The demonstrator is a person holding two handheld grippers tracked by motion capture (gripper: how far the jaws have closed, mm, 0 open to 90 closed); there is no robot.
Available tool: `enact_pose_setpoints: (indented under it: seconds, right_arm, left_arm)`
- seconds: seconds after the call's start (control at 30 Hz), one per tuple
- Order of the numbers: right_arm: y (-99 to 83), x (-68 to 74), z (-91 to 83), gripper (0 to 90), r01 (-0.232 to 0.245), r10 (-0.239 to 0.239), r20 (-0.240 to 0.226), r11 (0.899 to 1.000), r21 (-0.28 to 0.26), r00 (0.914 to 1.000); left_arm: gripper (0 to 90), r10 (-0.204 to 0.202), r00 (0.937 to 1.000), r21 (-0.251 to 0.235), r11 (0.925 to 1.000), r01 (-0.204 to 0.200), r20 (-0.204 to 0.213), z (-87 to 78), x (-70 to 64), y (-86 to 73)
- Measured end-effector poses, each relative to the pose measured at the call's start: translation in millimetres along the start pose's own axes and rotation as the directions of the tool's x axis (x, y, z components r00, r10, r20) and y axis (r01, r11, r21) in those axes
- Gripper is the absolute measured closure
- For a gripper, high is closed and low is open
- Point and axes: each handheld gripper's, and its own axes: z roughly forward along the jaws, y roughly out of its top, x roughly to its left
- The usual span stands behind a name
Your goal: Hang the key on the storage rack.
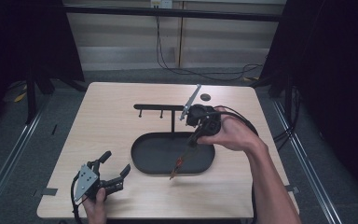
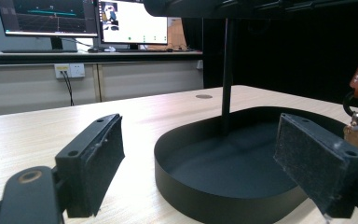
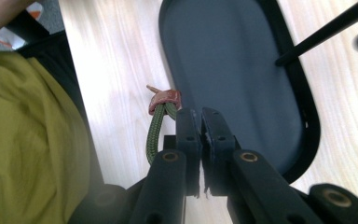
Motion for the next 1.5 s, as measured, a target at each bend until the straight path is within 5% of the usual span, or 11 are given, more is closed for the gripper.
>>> enact_pose_setpoints:
  seconds: [0.47, 0.83, 1.5]
  right_arm:
    - [21.2, -6.9, -8.5, 86.5, 0.033, -0.033, 0.005, 0.999, 0.04, 0.9994]
    - [40.3, -13.8, -16.8, 86.5, 0.048, -0.048, 0.002, 0.999, 0.022, 0.9989]
    - [56.4, -55.9, -16.8, 86.5, 0.0, 0.0, 0.001, 1.0, -0.013, 1.0]
  left_arm:
    - [15.4, 0.001, 1.0, 0.0, 1.0, -0.001, 0.0, 0.0, 0.0, 0.0]
    - [15.4, 0.0, 1.0, 0.0, 1.0, 0.0, 0.0, 0.0, 0.0, 0.0]
    - [15.5, -0.006, 1.0, -0.007, 1.0, 0.006, -0.002, 0.7, -0.5, -0.2]
